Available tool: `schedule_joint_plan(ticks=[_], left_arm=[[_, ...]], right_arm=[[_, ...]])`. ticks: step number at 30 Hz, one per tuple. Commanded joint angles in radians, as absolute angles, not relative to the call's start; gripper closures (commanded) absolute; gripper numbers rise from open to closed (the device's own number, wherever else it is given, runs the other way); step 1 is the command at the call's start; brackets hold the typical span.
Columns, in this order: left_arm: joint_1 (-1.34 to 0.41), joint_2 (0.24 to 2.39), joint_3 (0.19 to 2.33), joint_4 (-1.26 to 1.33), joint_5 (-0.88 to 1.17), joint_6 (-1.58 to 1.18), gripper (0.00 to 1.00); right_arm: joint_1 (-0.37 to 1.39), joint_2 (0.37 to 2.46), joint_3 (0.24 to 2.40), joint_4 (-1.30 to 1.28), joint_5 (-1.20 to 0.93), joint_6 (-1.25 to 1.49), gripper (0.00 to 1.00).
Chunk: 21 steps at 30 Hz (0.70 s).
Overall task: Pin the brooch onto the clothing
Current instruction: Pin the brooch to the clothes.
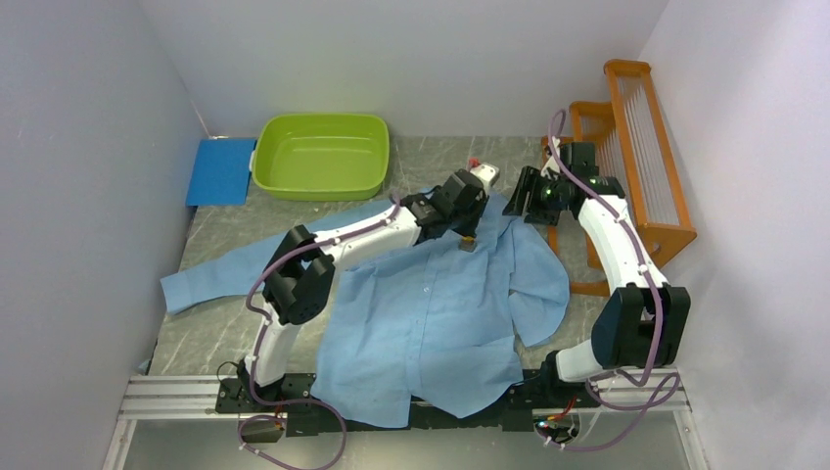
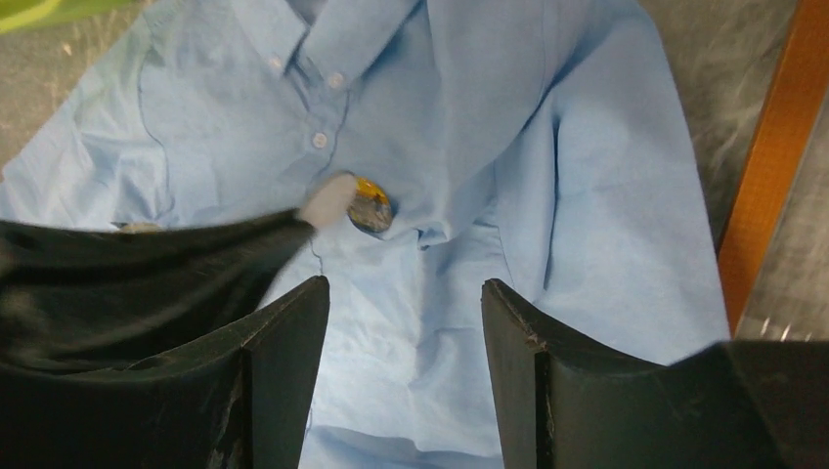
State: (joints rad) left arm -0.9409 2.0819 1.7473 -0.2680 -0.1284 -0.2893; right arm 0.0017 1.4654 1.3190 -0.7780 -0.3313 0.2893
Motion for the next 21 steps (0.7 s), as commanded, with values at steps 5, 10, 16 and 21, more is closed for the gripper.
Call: schedule_joint_plan(ticks=[5,10,16,21], left_arm=[[-0.847,2.119,1.922,-0.488,0.102,-0.486,0.97],[-0.845,2.169,1.997,-0.556,0.126,-0.507,0.97],[-0.845,2.240,2.099,-0.627,0.148,-0.527,0.97],[-0.842,2.285,2.161,-0.660,0.181,-0.566,0.97]], right_arm=[[0.003,1.351,1.072,-0.583,-0.374,0.312,0.40],[0.003,1.333,0.975,-0.526,-0.382,0.307,0.42],[0.003,1.279,0.844,-0.395,-0.410,0.318,0.46],[0.003,1.264,0.761,-0.285,-0.444,0.347,0.49]])
